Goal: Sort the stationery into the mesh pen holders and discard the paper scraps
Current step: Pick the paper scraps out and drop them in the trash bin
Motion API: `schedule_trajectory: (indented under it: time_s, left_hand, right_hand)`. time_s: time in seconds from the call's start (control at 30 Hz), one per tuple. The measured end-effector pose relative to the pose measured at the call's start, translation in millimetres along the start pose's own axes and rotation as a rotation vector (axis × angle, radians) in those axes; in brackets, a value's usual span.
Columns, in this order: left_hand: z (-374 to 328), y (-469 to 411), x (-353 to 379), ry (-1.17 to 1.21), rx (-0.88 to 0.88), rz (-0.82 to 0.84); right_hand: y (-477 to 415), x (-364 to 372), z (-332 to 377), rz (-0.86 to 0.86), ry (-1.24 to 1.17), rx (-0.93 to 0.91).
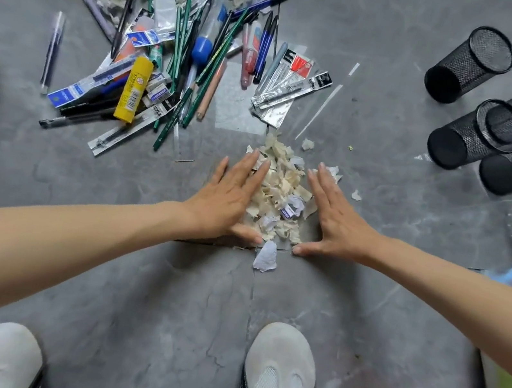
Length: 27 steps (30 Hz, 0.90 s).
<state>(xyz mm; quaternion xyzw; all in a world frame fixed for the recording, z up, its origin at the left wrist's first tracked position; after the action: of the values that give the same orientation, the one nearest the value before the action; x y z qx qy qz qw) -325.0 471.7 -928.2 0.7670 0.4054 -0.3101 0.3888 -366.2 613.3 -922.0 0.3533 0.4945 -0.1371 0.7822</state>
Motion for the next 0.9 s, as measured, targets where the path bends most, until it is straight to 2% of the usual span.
schedule_trajectory:
  time_s: [0.13, 0.2, 0.37, 0.53, 0.67, 0.77, 0.9]
  left_hand:
    - [-22.5, 4.8, 18.2, -0.049, 0.083, 0.027]
    - [-28.0, 6.0, 27.3, -0.071, 0.069, 0.024]
    - [-17.6, -0.4, 6.1, 0.094, -0.016, -0.153]
    - [3.1, 7.3, -11.5, 0.044, 0.071, -0.187]
    - [19.4, 9.3, -12.1, 0.158, -0.089, -0.152]
    - [16.0, 1.3, -11.9, 0.211, -0.126, -0.138]
    - [4.9, -18.3, -9.1, 0.198, -0.082, -0.099]
  right_hand:
    - [-10.9, -0.5, 7.7, -0.022, -0.006, 0.006]
    - [-14.6, -3.4, 12.9, -0.043, -0.008, 0.01]
    - [-19.1, -15.0, 20.3, -0.091, 0.036, -0.04]
    - [-5.9, -27.0, 12.3, -0.215, 0.183, -0.098]
    - [-2.5, -22.3, -10.2, -0.208, 0.039, 0.018]
    - [-13.2, -13.4, -23.5, -0.135, -0.134, 0.149]
    - [-29.3, -14.2, -0.7, -0.08, -0.186, 0.029]
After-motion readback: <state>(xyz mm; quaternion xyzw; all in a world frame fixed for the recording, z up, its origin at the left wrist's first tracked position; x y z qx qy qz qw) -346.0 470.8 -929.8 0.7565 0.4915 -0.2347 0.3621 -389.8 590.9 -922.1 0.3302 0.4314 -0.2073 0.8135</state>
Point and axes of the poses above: each hand's wrist, its own y-axis away from the middle knuckle, its own x-axis out of the palm, z = x × y, the point moved 9 cm from there along -y, towards the middle knuckle, and after that the axes turned 8 degrees about y, right-handed, at the moved point
